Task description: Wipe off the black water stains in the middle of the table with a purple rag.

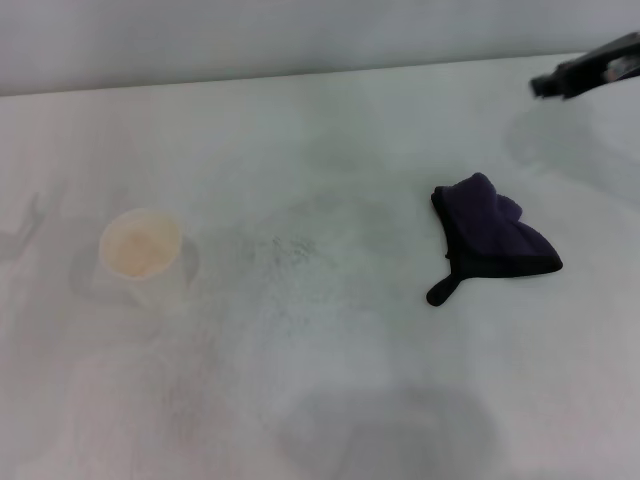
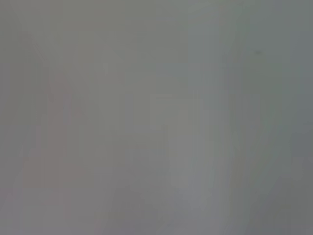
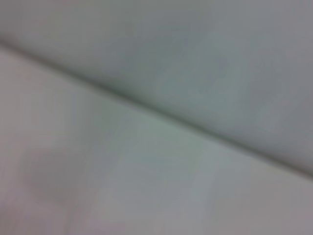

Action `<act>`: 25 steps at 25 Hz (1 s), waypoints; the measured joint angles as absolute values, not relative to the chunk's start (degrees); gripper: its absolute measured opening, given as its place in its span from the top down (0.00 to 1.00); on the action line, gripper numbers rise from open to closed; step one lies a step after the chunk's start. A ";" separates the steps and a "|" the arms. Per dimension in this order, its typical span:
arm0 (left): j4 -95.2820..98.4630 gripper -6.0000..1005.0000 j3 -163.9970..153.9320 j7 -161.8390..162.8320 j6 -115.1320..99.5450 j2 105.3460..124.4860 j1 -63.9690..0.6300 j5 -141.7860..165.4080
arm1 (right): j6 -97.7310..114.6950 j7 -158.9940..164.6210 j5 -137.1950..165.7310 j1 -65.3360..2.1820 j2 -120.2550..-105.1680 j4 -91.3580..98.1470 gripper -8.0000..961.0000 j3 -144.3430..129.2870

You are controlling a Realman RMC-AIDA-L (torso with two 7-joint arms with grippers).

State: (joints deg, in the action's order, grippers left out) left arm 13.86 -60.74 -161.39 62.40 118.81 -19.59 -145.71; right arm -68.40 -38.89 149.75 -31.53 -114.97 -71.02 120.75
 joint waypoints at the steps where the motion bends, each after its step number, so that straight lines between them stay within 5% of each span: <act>1: 13.85 0.13 -60.73 -161.39 62.41 118.84 -19.63 -146.56 | -66.28 -41.31 147.73 -30.95 -114.96 -70.12 0.58 122.88; 15: 13.78 0.12 -60.53 -161.68 61.91 118.70 -20.75 -151.68 | -49.00 -97.97 92.22 -25.31 -114.02 -37.86 0.58 143.56; 25: 13.80 0.13 -60.03 -161.78 61.67 118.82 -21.13 -153.47 | -51.44 -143.68 56.50 -25.57 -115.24 -18.99 0.58 146.58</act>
